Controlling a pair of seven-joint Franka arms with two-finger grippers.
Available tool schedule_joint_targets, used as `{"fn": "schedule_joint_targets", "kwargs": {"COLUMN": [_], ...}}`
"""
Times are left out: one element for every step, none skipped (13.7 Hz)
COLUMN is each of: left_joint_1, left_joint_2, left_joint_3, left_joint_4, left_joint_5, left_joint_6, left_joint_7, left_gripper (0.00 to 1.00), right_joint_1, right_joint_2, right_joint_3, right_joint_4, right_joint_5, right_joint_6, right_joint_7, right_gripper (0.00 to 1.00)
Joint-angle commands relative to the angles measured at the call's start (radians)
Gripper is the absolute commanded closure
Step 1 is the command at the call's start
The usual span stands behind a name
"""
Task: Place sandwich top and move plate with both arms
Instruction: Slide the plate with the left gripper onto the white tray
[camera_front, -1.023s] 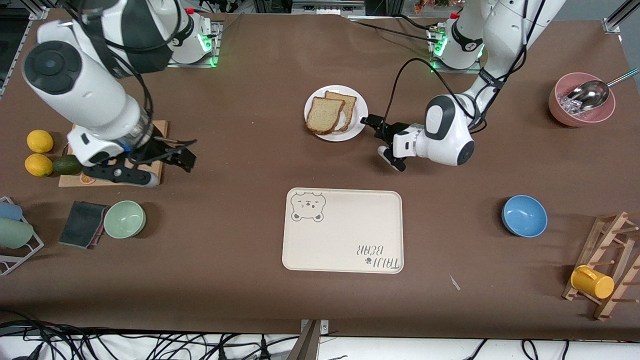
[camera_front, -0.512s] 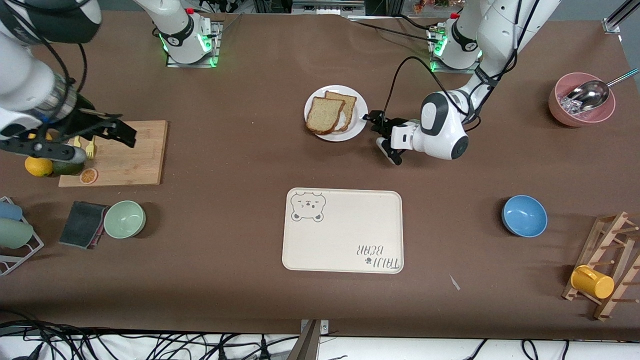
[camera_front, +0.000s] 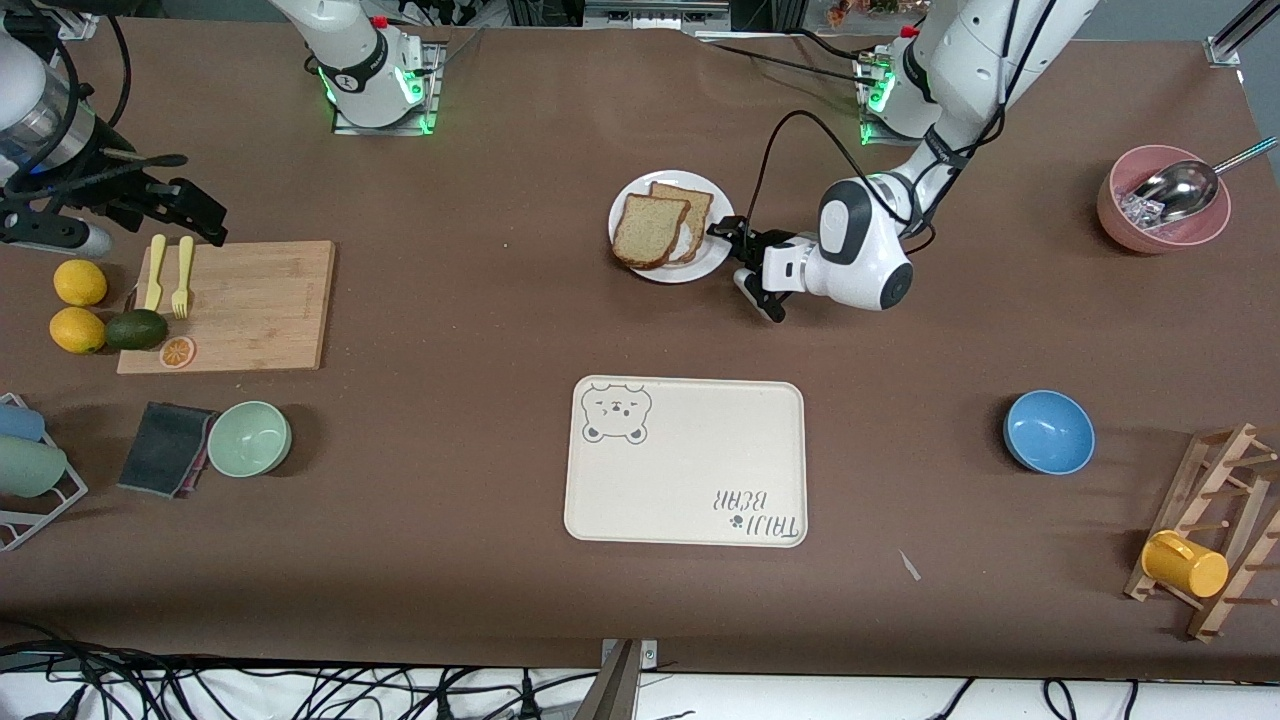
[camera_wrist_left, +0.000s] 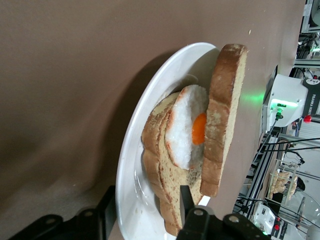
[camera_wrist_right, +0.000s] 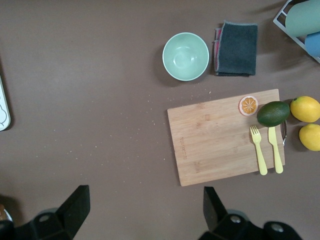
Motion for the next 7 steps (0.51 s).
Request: {"fn": "schedule_joint_targets", "kwargs": {"left_joint_1": [0.006, 0.008, 0.006, 0.012, 0.023, 0.049, 0.087], "left_joint_2": [0.036, 0.036, 0.037, 0.036, 0.031, 0.022, 0.008], "left_joint_3": [0.002, 0.002, 0.002, 0.002, 0.002, 0.002, 0.000], "left_joint_4": [-0.002, -0.001, -0.001, -0.001, 0.004, 0.010, 0.022], "left_joint_5": [-0.039, -0.039, -0.039, -0.039, -0.039, -0.039, -0.039], "left_joint_6": [0.014, 0.005, 0.005, 0.002, -0.024, -0.075, -0.131], "left_joint_7": [0.068, 0.068, 0.068, 0.068, 0.068, 0.060, 0.057], "left_gripper": [0.88, 1.00, 1.00, 1.00, 1.00, 1.00, 1.00], "right_joint_1": [-0.027, -0.027, -0.034, -0.038, -0.038, -0.037, -0.037], "right_joint_2": [-0.057, -0.055, -0.054, -0.046, -0.032, -0.029, -0.023], "right_joint_3": [0.013, 0.007, 0.005, 0.004, -0.007, -0.010, -0.010], "right_joint_4": [-0.049, -0.049, -0.049, -0.046, -0.046, -0.049, -0.044], "right_joint_5": [0.032, 0.060, 0.069, 0.069, 0.074, 0.077, 0.077], "right_joint_6": [0.028, 0.039, 0.054, 0.057, 0.062, 0.062, 0.062], "right_joint_7": [-0.075, -0.126, -0.141, -0.145, -0.157, -0.181, -0.187], "right_gripper": [0.00, 0.00, 0.00, 0.00, 0.00, 0.00, 0.00]}}
